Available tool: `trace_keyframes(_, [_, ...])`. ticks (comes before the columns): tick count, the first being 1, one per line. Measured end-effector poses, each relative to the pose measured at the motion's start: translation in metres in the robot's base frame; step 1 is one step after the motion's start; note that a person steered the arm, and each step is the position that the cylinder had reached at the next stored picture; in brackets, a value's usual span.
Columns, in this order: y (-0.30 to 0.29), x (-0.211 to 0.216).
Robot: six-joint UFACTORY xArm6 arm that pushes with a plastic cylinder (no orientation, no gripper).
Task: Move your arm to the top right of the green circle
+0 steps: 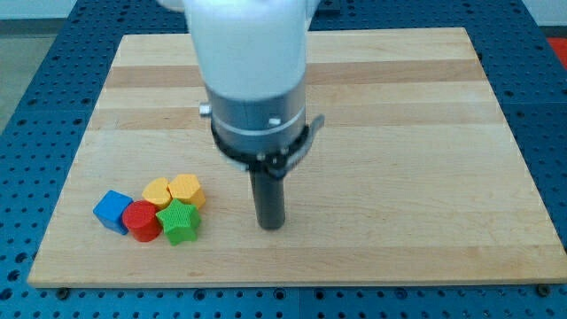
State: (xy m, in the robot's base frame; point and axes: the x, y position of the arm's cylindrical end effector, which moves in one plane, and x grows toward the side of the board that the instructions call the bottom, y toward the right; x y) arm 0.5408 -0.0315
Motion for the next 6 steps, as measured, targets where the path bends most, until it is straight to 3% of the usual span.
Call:
trace_keyframes(3, [0.012,-0.134])
trace_keyframes(6, [0.060,-0.238])
